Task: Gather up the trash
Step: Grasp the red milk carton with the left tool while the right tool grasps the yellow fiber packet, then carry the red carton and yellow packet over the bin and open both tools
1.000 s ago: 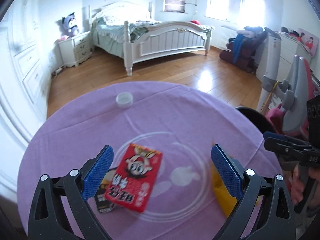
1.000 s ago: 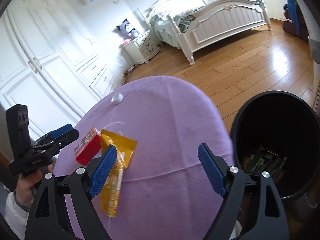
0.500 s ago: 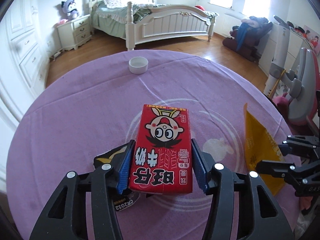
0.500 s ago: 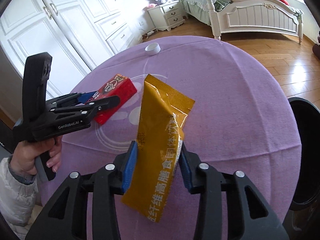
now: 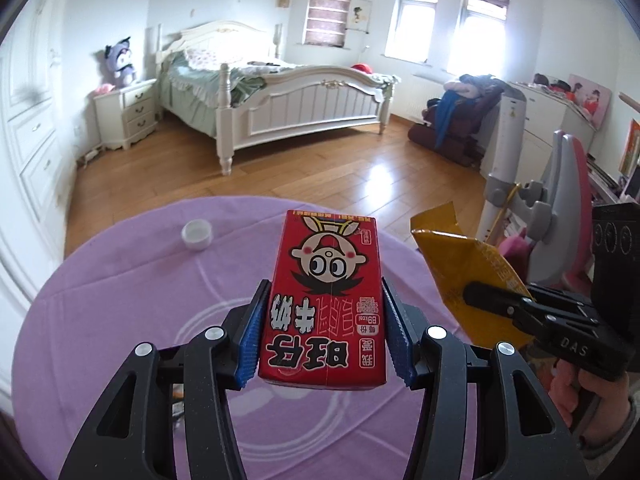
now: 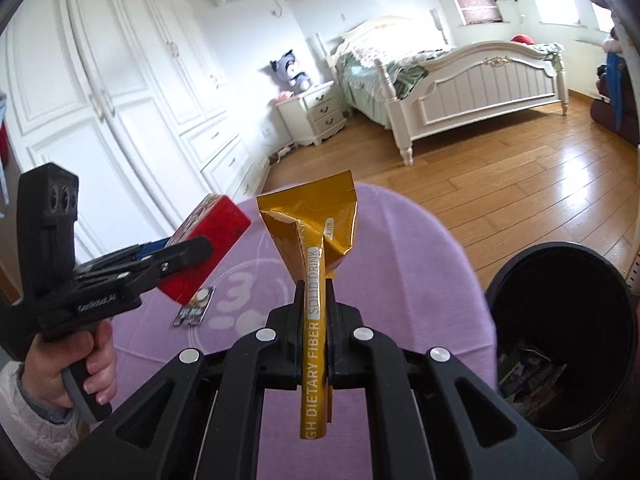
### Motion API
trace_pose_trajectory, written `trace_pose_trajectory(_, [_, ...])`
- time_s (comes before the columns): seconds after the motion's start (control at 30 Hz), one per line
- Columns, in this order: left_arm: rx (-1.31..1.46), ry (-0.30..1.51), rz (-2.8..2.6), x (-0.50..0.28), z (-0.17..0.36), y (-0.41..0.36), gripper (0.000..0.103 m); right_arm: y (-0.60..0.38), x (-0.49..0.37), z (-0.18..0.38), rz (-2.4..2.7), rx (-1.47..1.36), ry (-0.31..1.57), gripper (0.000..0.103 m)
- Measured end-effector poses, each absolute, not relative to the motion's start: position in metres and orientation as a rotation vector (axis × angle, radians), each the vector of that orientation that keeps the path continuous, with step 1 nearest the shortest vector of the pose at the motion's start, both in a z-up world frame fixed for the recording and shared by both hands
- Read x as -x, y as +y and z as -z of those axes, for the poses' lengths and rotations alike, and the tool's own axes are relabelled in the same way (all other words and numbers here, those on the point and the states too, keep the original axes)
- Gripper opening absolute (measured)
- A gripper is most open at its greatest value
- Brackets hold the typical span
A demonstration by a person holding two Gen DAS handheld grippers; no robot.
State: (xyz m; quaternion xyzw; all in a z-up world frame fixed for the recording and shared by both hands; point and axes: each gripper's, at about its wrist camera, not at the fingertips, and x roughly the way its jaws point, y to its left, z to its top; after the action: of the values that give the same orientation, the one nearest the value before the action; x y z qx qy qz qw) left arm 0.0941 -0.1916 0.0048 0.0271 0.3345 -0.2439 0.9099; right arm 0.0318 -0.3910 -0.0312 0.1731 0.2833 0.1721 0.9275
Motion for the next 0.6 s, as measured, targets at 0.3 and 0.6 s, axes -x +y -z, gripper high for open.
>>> trace_pose_trajectory(0.3, [-0.092,0.676,0.661,-0.093,-0.005,-0.302,0.053,-0.482,-0.025,0.041,-0.167,-0.443,0.525,0.008])
trace_pose_trajectory(0.6, [-0.132,0.724,0.755,-0.099,0.02,-0.381,0.053,-0.54,-0.026,0.076,-0.079,-0.526,0.566,0.008])
